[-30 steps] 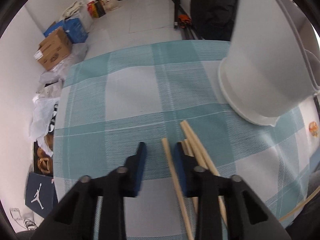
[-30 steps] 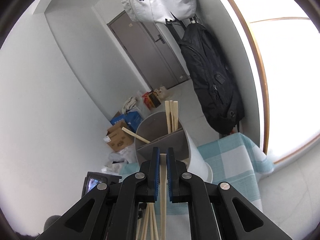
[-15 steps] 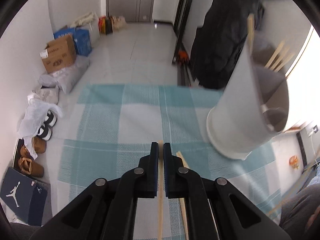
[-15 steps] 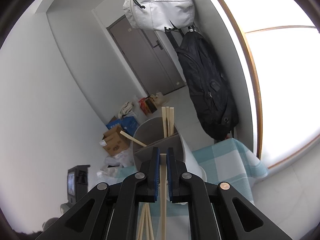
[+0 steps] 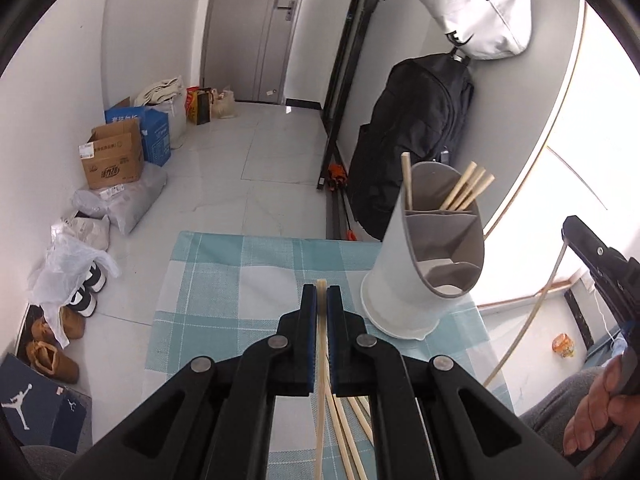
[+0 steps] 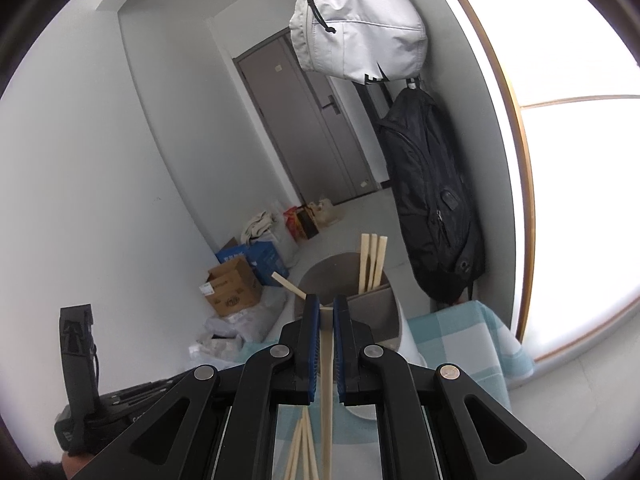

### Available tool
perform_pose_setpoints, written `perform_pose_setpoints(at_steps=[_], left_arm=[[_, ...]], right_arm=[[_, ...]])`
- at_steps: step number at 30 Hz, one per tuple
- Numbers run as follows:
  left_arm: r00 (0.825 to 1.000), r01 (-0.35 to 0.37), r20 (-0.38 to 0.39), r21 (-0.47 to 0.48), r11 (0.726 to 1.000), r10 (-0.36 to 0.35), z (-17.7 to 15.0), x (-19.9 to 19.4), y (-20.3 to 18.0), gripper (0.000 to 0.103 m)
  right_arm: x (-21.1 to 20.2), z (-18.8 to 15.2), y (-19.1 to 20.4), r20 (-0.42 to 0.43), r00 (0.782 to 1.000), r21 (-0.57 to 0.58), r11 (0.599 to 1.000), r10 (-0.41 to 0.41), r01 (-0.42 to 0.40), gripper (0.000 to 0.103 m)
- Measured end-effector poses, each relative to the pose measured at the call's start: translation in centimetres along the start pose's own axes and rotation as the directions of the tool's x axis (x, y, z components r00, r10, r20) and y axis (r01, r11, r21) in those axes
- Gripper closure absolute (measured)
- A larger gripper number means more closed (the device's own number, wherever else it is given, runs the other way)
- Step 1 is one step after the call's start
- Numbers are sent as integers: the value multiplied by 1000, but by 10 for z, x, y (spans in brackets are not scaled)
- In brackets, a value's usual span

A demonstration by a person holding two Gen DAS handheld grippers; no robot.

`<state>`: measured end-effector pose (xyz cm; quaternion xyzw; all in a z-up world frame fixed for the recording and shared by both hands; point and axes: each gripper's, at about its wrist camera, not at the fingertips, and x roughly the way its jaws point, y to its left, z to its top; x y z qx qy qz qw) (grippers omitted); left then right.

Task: Organize utensils
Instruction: 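Grasp a chopstick with the left tool while the right tool lifts its chopstick, then carry both held chopsticks upright above the utensil holder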

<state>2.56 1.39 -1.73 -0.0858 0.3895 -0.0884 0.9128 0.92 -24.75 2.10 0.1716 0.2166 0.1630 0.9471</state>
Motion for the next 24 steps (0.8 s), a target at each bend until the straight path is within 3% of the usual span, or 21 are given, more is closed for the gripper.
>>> perform_pose_setpoints(at_steps=[6,11,19,24], left_arm=[[999,32,-3,8,999,-32,14,-21,-8,102],[997,68,41,-12,998,-68,36,-38,-17,102],[977,148,159,-39,988,-140,99,-59,-43,102],[967,155,214,-51,987,-141,136,-57,-53,102]], right_arm=[[-11,17,8,38,999,-20,1000,3,-3,97],[-20,46,16,82,996,-43,999,28,-24,97],[-12,102,24,127,991,-70,997,51,-42,97],[3,134,24,154,987,-65,997,54,-44,97]])
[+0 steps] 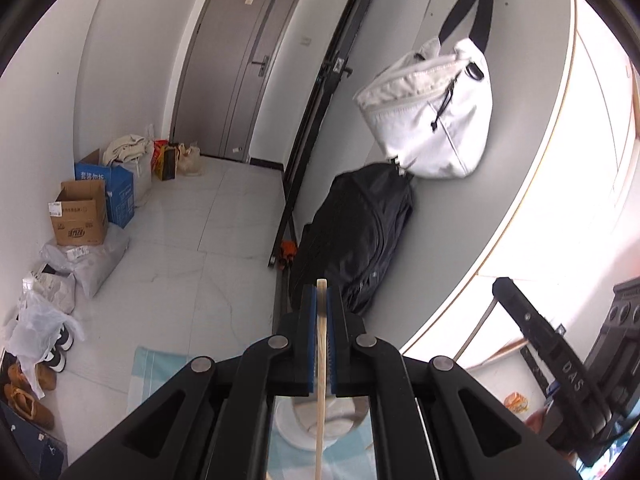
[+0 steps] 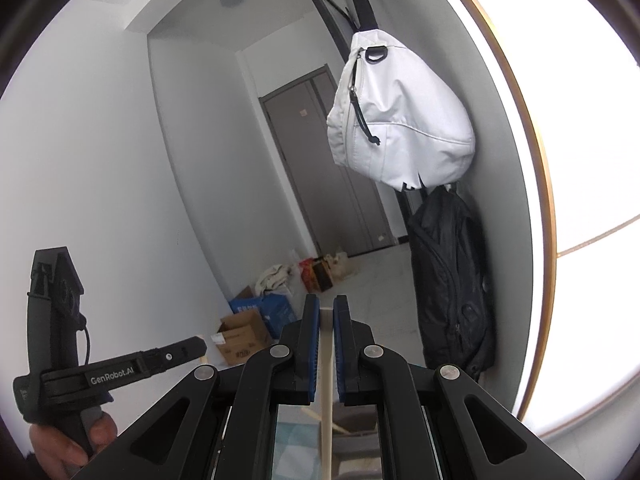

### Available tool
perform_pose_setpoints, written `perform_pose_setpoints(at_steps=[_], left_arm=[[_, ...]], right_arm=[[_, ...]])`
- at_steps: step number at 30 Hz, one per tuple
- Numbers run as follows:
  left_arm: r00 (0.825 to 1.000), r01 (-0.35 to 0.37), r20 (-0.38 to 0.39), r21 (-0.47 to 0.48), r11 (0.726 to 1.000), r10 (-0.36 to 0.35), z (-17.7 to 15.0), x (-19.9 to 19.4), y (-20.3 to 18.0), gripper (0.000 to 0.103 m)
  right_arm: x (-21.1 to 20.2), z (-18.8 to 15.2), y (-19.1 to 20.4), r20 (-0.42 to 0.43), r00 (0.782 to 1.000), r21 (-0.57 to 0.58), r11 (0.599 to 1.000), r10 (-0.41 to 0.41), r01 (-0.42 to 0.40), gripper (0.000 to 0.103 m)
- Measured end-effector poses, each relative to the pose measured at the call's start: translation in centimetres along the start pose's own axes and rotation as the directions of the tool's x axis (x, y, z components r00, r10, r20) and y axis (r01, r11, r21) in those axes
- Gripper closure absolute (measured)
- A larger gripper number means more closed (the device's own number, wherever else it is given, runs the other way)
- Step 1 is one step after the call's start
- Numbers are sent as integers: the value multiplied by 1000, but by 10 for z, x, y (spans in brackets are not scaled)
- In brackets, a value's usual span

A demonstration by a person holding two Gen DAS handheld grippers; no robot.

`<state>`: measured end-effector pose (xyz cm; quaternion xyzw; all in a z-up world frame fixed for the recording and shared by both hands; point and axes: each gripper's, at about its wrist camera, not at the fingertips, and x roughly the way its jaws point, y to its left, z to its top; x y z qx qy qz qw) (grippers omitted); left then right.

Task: Organize utensils
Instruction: 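Carry both held chopsticks upright above the utensil holder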

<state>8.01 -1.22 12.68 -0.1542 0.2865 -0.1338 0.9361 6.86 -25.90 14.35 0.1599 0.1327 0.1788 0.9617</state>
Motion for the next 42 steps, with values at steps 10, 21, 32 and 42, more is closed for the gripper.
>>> perform_pose_setpoints(at_steps=[10,21,32,42], left_arm=[[999,-1,50,-30,1000,2,31,38,3,102],[999,33,26,-60,998,-32,25,91,23,102],[992,90,88,4,996,-90,5,100,20,103],[973,220,31,156,963,-227,-24,86,6,102]], right_arm=[[39,32,-4,47,999,-44,999,4,-2,97],[93,8,-33,4,1000,-16,1000,-6,6,97],[107,-17,-39,-31,999,-37,999,8,-9,97],[99,-42,-33,-82,996,-107,993,35,-44,97]])
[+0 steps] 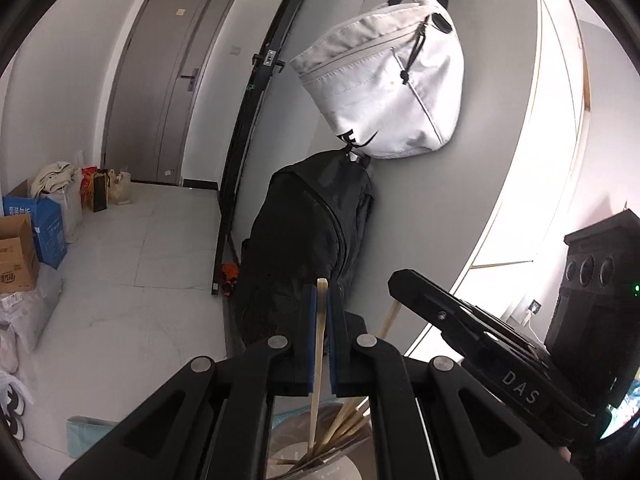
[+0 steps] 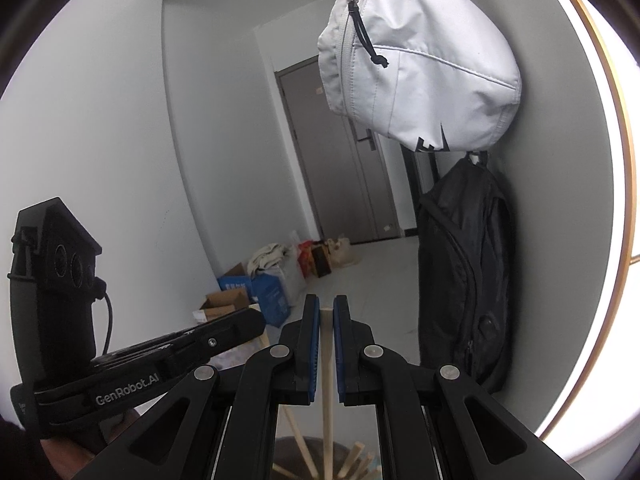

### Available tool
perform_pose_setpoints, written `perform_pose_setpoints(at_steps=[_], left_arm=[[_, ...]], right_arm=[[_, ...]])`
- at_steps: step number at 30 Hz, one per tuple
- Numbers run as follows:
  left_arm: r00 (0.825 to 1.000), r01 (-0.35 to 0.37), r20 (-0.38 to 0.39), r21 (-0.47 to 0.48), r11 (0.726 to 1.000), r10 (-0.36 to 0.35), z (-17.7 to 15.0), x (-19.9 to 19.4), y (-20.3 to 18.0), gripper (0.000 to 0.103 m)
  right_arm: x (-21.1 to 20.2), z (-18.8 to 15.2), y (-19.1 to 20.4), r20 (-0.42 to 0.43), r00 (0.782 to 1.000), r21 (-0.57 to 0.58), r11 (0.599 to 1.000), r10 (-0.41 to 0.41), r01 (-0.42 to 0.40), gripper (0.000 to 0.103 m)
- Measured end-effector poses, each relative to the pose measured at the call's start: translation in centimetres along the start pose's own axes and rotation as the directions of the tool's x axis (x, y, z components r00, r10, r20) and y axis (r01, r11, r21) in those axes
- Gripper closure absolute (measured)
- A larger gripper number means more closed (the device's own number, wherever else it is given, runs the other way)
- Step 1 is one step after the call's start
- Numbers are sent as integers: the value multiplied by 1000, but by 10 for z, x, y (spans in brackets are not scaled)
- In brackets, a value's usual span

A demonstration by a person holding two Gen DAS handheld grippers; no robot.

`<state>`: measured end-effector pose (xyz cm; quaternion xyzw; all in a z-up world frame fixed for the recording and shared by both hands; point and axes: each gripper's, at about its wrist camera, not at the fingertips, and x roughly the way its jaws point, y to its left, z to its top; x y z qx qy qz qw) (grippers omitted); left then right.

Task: Organize utensils
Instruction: 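Carry both held chopsticks upright above the utensil holder, then lower the chopsticks into the holder and open both tools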

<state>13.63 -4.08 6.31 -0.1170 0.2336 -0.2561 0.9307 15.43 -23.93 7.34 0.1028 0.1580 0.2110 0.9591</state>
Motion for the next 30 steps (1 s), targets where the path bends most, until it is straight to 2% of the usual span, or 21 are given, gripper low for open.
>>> perform_pose_setpoints(at_steps=[2,10,16,18,19,21,22,23,24,25,28,29,30], left_arm=[[999,43,-19,13,999,-43,-2,-4,-4,102],[994,67,-87,-2,998,-67,-7,-11,-6,102],[980,101,-174,2,995,-99,-23,-7,-9,101],[969,115,-218,-26,993,-118,-27,-6,-6,100],[963,122,-234,-50,991,-130,-28,-7,-3,100],[965,93,-239,-57,994,-104,-28,-15,-2,100],[968,79,-232,-56,995,-90,-26,-20,-3,100],[970,76,-226,-60,995,-88,-24,-26,-4,99],[971,81,-220,-63,995,-93,-23,-30,-5,97],[974,79,-207,-62,995,-91,-22,-38,-8,90],[985,49,-159,-63,997,-59,-19,-57,-14,62],[988,41,-145,-71,997,-51,-19,-61,-15,57],[991,30,-127,-77,997,-40,-19,-66,-16,56]], right_arm=[[-4,-6,-1,-15,1000,0,1000,12,-12,97],[-11,-19,-2,-99,995,25,1000,16,-14,95],[-7,-36,-4,-204,979,68,998,28,-14,94],[-8,-41,-6,-239,970,97,995,36,-14,93],[-11,-43,-7,-250,967,116,993,53,-24,92],[-20,-43,-8,-241,969,124,992,48,-18,87],[-29,-42,-7,-226,973,131,991,53,-24,79],[-38,-40,-7,-206,977,138,990,55,-26,62],[-46,-39,-5,-189,981,134,991,42,-16,54],[-53,-37,-2,-176,984,122,993,21,1,50],[-70,-35,1,-157,988,121,992,0,19,49],[-76,-35,2,-151,989,130,991,0,20,48],[-82,-35,3,-146,989,135,991,-5,25,48]])
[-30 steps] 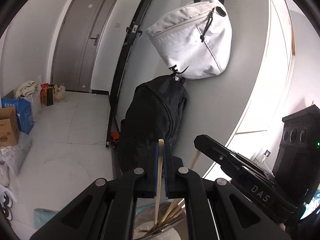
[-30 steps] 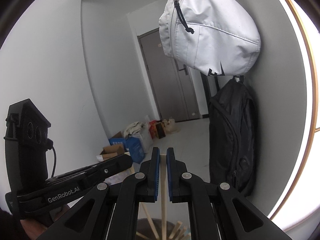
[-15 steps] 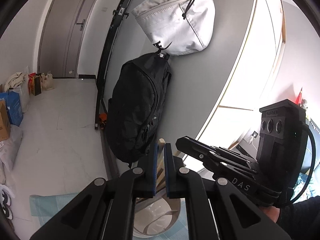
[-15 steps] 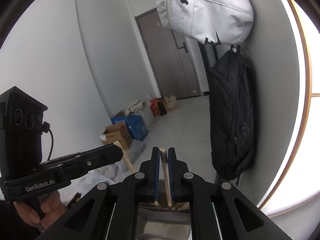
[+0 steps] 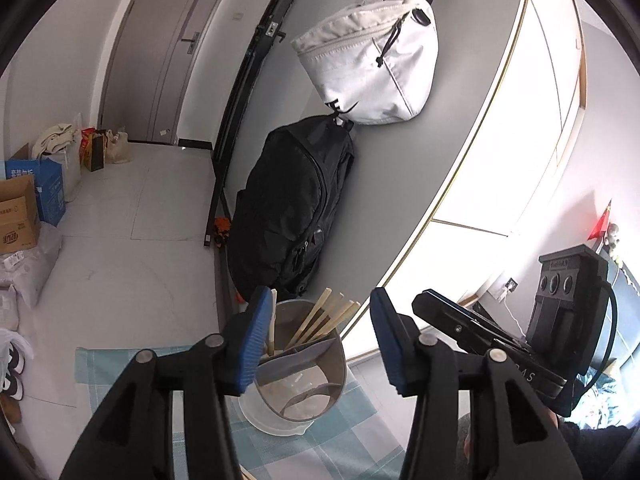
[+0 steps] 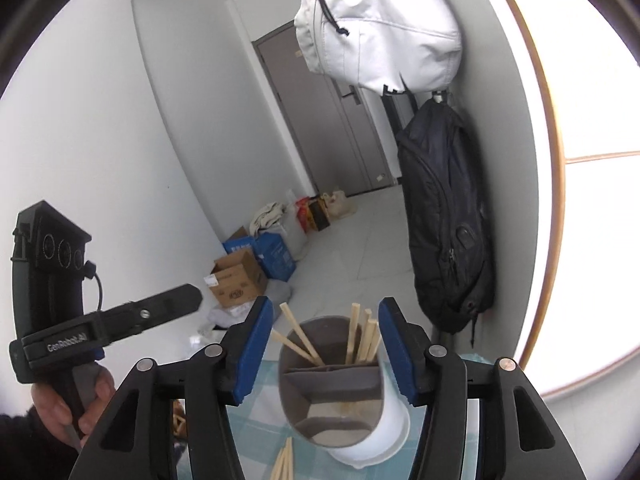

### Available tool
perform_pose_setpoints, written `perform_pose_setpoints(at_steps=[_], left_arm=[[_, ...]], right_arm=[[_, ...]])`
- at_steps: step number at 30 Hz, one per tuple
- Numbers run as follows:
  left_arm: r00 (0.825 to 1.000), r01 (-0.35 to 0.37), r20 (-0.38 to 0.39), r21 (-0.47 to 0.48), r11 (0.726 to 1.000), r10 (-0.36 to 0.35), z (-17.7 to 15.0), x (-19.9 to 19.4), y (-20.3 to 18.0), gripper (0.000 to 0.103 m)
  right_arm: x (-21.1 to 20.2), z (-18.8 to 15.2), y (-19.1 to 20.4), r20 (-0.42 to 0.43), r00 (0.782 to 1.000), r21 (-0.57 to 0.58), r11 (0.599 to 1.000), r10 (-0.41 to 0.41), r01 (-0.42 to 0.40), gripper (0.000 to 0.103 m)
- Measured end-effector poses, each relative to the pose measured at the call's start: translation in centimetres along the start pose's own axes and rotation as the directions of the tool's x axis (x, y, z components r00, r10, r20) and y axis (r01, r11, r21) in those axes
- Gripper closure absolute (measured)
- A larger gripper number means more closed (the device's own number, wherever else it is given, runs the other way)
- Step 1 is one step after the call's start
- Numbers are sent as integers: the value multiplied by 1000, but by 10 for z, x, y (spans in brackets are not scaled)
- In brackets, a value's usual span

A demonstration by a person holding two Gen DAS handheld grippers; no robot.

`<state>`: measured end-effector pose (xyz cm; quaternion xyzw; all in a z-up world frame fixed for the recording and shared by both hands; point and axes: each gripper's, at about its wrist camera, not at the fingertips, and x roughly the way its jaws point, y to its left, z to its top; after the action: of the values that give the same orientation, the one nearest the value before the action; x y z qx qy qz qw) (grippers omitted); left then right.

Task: Organize utensils
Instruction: 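Lower the chopsticks into the holder and open both tools, then move both open tools back down to the chopstick bundle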

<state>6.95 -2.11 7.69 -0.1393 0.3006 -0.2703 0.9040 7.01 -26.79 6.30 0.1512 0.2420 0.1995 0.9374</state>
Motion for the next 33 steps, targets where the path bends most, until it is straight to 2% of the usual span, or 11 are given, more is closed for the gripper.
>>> perform_pose_setpoints(at_steps=[4,6,8,13,15,17,22,24,26,31,33], left_arm=[[997,-74,26,-19,997,75,-8,-17,-6,55],[994,-103,32,-25,994,104,-11,-23,-9,50],[990,-136,42,-31,990,137,-14,-30,-12,41],[978,-190,81,-39,981,193,-22,-54,-23,38],[973,-202,103,-43,978,205,-25,-63,-26,30],[964,-223,138,-47,974,228,-28,-71,-28,21],[944,-273,181,-39,961,275,-40,-81,-30,20],[936,-297,188,-35,954,298,-49,-80,-28,17],[922,-329,200,-47,943,331,-64,-77,-21,12],[912,-373,160,-65,926,378,-100,-64,-2,12],[918,-365,136,-84,927,373,-110,-58,8,12]], right_arm=[[-17,-5,7,13,1000,-4,1000,-9,9,37],[-27,-7,13,22,1000,-19,1000,-10,11,36],[-36,-9,20,32,999,-39,999,-12,13,29],[-56,-17,42,64,998,-81,997,0,5,22],[-62,-21,49,75,997,-101,995,4,4,20],[-69,-26,59,82,997,-132,991,9,2,19],[-83,-41,83,121,992,-230,973,21,7,16],[-86,-50,90,136,991,-255,967,15,20,11],[-87,-66,94,149,989,-274,961,13,29,10],[-74,-98,91,95,995,-274,961,-11,37,10],[-66,-108,88,54,998,-273,961,-26,40,10]])
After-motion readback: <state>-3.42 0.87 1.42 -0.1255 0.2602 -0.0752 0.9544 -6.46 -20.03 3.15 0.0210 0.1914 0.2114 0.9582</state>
